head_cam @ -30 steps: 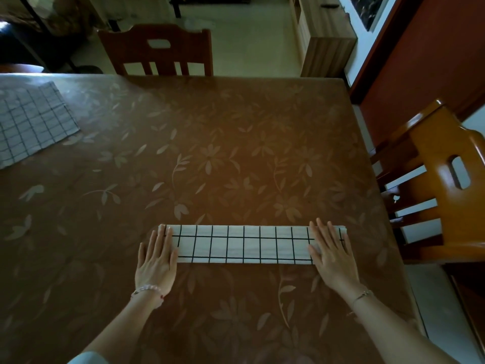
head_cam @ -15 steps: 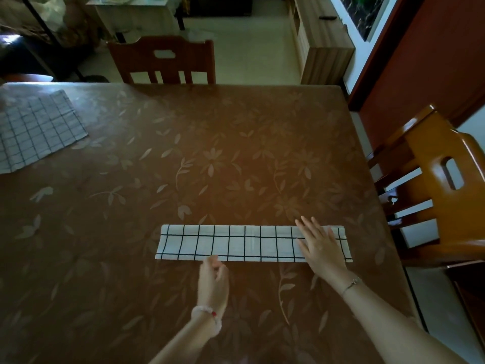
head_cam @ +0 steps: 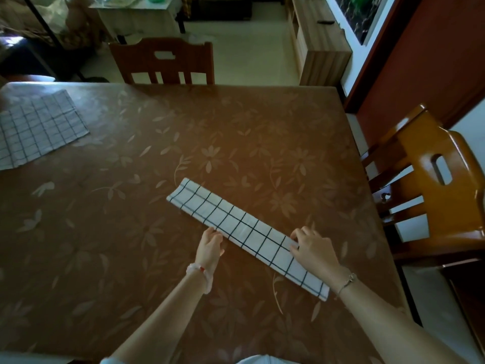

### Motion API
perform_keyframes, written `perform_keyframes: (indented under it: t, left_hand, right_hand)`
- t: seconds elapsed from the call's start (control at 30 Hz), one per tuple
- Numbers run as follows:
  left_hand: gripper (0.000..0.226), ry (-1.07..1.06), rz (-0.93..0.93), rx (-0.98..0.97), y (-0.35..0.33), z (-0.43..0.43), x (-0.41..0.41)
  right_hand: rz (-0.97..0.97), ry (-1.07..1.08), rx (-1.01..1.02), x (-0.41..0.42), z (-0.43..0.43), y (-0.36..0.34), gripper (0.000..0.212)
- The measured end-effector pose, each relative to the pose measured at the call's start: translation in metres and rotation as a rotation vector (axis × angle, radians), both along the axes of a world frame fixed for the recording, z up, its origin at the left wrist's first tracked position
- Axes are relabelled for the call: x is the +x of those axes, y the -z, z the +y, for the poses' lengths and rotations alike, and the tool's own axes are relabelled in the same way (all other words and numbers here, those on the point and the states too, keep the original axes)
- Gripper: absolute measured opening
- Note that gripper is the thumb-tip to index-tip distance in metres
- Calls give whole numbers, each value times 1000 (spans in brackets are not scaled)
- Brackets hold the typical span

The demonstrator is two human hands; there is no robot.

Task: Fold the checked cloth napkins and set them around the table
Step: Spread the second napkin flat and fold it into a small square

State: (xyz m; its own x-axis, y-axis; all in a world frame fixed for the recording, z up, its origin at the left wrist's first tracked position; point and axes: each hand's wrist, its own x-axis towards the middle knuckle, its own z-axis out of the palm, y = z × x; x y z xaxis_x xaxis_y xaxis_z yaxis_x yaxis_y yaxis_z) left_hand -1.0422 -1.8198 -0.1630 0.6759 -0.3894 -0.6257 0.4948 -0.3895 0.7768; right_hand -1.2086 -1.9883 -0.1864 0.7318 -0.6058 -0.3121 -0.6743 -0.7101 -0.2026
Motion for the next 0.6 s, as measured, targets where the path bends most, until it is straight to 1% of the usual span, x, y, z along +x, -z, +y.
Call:
perform_keyframes:
  t: [0.1,0.17,0.23,0.27,0.33,0.37,0.43,0.5,0.6]
  left_hand:
    - [40,69,-18,11,-4,-10,11]
    - [39,147,-57,37,-8,-15,16]
    - [41,247,-133,74,-13,-17,14]
    - [40,317,-213,121,-12,-15,12]
    - [38,432,-435,269,-15,-3,1]
    - [38,502,-593,301,-10,5,-3]
    - [41,722,-874,299,1,25,-13]
    - [45,901,-1133,305,21,40,-15]
    - [54,1086,-1338,255,30,54,-23]
  right_hand:
    - [-22,2,114,-7,21,-3,26]
    - [-52,0,201,-12,35,-6,26]
    - [-87,-4,244,-16,47,-7,27]
    - [-112,10,258,-18,49,-8,28]
    - [-166,67,288,-22,50,-8,29]
    - [-193,89,293,-24,50,-8,29]
    - [-249,99,277,-30,50,-7,30]
    - [-297,31,242,-34,51,-6,32]
    - [-303,-165,181,-38,54,-4,37]
